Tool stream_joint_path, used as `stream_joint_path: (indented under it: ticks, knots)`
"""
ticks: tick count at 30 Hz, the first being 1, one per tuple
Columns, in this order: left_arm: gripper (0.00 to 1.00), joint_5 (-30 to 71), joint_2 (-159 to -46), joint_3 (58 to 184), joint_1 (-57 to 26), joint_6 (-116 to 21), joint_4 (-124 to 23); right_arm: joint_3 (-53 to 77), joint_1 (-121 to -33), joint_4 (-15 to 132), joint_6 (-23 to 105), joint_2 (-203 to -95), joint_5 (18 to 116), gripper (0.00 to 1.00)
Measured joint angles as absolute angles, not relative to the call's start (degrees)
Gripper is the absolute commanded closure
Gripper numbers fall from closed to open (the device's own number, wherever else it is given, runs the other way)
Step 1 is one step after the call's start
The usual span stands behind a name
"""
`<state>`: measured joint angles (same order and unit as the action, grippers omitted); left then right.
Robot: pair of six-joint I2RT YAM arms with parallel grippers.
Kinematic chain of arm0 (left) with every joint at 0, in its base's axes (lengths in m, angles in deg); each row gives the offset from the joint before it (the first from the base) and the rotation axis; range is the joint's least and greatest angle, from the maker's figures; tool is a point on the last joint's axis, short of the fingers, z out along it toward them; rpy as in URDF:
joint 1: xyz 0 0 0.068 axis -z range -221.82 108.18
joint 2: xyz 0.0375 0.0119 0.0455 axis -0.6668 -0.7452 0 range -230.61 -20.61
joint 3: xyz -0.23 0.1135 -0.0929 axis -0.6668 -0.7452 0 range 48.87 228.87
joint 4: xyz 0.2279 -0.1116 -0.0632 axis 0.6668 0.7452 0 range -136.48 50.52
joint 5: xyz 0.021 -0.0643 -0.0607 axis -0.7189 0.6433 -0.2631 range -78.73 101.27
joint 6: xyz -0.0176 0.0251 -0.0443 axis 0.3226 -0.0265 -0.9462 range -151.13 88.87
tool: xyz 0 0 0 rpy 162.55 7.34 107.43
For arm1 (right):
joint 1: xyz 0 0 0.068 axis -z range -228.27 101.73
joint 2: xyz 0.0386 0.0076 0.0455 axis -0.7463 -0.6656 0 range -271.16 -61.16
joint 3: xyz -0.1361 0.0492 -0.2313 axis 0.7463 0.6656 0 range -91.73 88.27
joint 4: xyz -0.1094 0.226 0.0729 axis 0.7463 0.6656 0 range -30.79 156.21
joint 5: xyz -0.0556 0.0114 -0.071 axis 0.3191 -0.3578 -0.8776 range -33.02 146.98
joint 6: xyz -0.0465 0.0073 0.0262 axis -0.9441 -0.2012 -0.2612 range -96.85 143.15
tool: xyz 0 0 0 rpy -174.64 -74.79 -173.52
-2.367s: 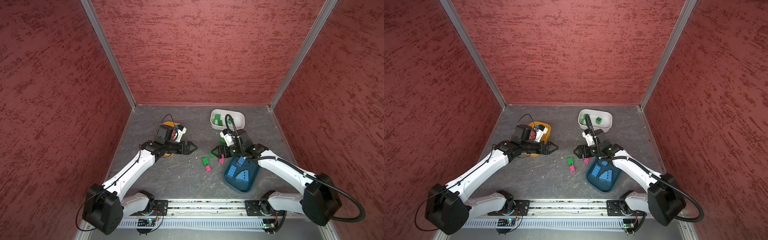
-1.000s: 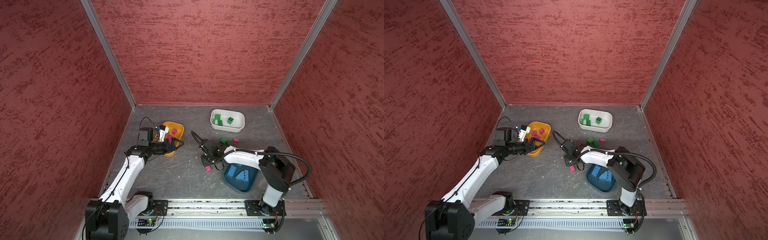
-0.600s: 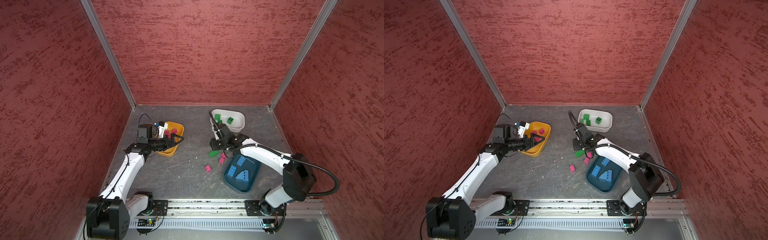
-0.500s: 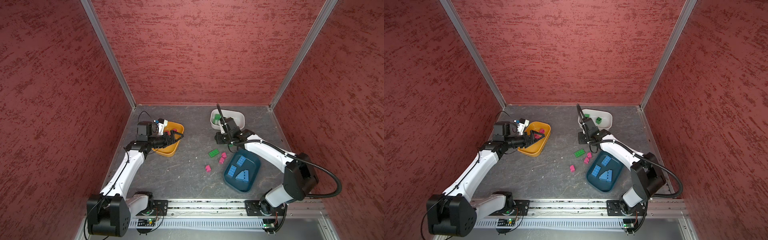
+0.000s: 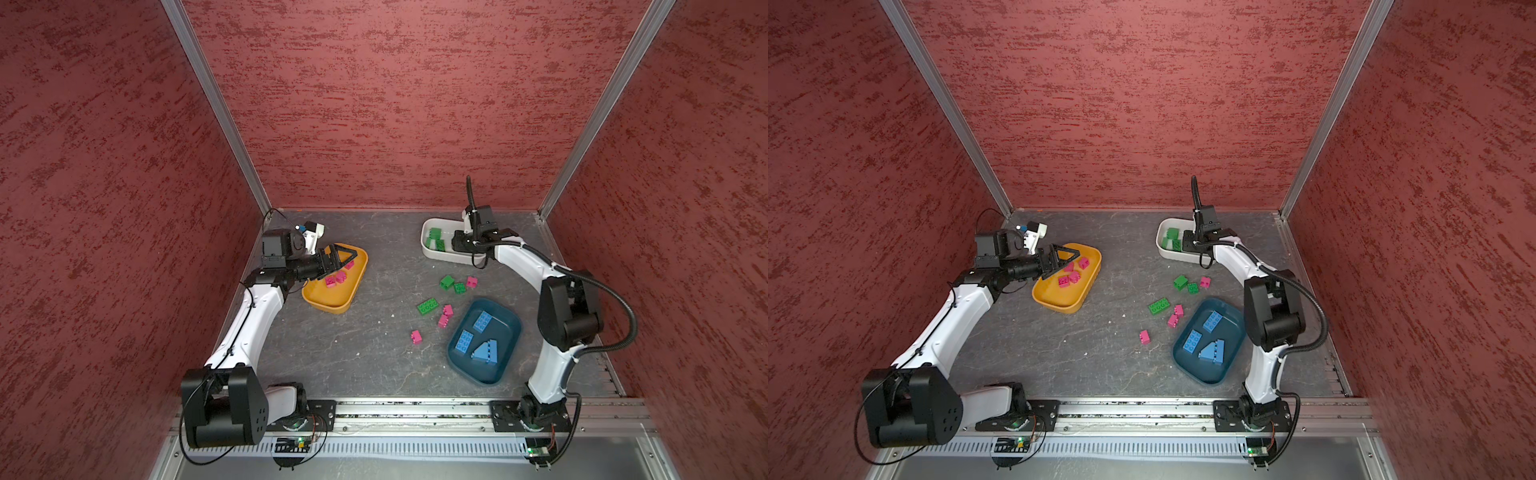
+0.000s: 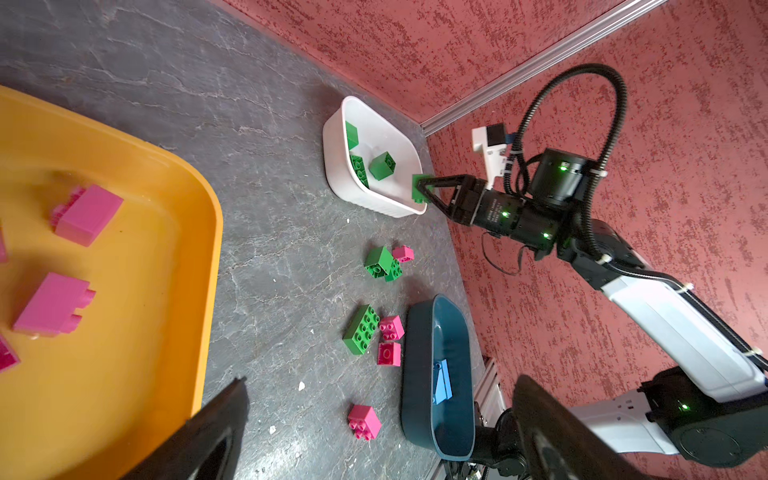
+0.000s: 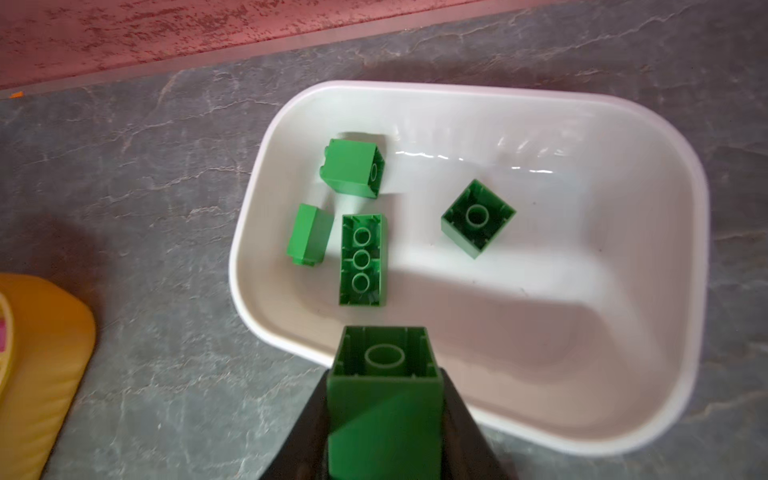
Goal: Sort the legos into containers by color
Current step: 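Open the right gripper to drop the green brick into the tub, then move the right gripper to the flat green 2x4 brick and grasp it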
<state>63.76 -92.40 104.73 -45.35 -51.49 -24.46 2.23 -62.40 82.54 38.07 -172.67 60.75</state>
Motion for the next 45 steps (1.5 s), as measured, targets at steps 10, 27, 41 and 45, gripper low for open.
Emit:
stream_joint_path:
  ticks: [10,27,41,45]
  knots:
    - [0.0,65.3,-92.6,104.8,-46.7,-51.5,-25.4,-11.5,-62.0,81.4,36.2,-186.5,59.8,0.39]
    - [0.01,65.6,-93.4,104.8,-46.7,-52.3,-27.2,5.7,-66.5,82.1,35.1,-167.1,63.7,0.23]
    - [0.01,65.4,-93.7,103.3,-45.9,-52.5,-27.7,26.2,-86.1,85.1,59.5,-152.0,59.1,0.22]
    - [0.01,65.4,-93.9,103.2,-45.9,-52.8,-28.2,26.6,-90.6,87.1,68.3,-152.9,55.1,0.24]
